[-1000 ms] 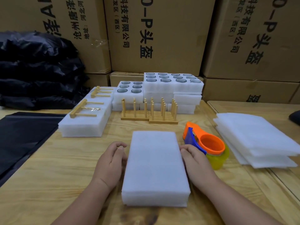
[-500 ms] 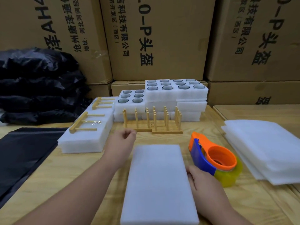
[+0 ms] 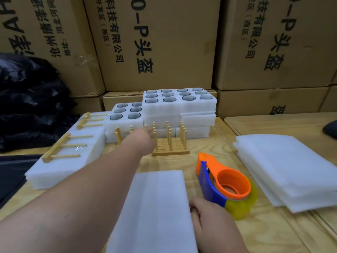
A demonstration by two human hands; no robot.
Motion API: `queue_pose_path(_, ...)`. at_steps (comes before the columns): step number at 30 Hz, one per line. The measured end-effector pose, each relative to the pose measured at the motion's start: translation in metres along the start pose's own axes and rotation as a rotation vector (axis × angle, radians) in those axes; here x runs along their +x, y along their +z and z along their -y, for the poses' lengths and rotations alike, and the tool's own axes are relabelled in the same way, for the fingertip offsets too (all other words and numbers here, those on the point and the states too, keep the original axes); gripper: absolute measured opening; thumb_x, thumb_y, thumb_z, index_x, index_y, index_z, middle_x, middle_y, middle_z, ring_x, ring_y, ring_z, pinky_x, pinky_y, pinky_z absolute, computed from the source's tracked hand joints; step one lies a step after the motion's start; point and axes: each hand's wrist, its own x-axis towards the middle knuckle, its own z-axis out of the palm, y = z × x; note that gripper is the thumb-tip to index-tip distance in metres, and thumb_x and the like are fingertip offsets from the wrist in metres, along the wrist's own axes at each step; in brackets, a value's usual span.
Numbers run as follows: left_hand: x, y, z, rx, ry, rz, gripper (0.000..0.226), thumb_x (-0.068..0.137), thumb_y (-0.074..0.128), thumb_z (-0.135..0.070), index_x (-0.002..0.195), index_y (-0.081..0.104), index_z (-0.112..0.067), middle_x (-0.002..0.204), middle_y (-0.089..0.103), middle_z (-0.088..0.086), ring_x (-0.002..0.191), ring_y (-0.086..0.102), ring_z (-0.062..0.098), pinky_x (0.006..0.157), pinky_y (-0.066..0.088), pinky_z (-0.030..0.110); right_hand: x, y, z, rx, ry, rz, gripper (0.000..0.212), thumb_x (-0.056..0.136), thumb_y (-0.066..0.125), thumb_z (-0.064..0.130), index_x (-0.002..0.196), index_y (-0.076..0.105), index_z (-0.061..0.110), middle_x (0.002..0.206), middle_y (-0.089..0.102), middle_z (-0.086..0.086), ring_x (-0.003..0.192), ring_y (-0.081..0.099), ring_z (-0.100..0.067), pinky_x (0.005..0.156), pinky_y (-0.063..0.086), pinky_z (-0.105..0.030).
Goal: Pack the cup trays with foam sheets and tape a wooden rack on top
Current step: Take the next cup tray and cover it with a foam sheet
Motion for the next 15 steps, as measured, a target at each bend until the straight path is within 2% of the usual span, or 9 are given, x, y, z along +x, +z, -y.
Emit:
queue_pose_path(4,0.003,0.010,0.003,0.004,-0.040,-0.070,0.033,0.094,0.060,-0.039,0.125,0.069,-0.034,0.086,0.065,-0.010,0.093,0.065,0.025,0.080,0.052,0.031,0.001,0.000,-0.001,0.008,-0.009,-0.006,0.022,0.079,0.038,0.041,0.094,0.050,0.030,0.075,0.058,0.013,0.083,0.062,-0.013,0.068,0.048,-0.030)
queue_pose_path(7,0.003,0.018,0.001,-0.097,-0.093,-0.135,0.042,0.092,0.068,-0.047,0.131,0.066,-0.030,0.102,0.073,-0.002,0.102,0.067,0.026,0.081,0.051,0.032,0.001,0.000,-0.001,0.006,0.002,-0.014,0.027,0.077,0.035,0.043,0.096,0.050,0.031,0.072,0.055,0.014,0.082,0.062,-0.011,0.067,0.047,-0.028)
queue_pose_path(11,0.005,0.022,-0.004,-0.185,-0.141,-0.180,0.021,0.095,0.066,-0.041,0.098,0.076,-0.023,0.082,0.072,-0.004,0.087,0.067,0.024,0.078,0.054,0.032,0.001,0.000,-0.001,0.001,0.025,-0.013,0.028,0.076,0.036,0.044,0.098,0.050,0.033,0.085,0.066,0.012,0.084,0.063,-0.010,0.068,0.049,-0.026)
queue_pose_path(15,0.004,0.013,-0.013,-0.312,-0.121,-0.280,0.017,0.096,0.062,-0.035,0.091,0.072,-0.023,0.078,0.071,-0.006,0.085,0.068,0.024,0.070,0.047,0.030,0.001,0.001,0.000,-0.013,0.025,-0.029,0.025,0.079,0.038,0.041,0.096,0.051,0.029,0.087,0.067,0.009,0.082,0.062,-0.012,0.068,0.051,-0.030)
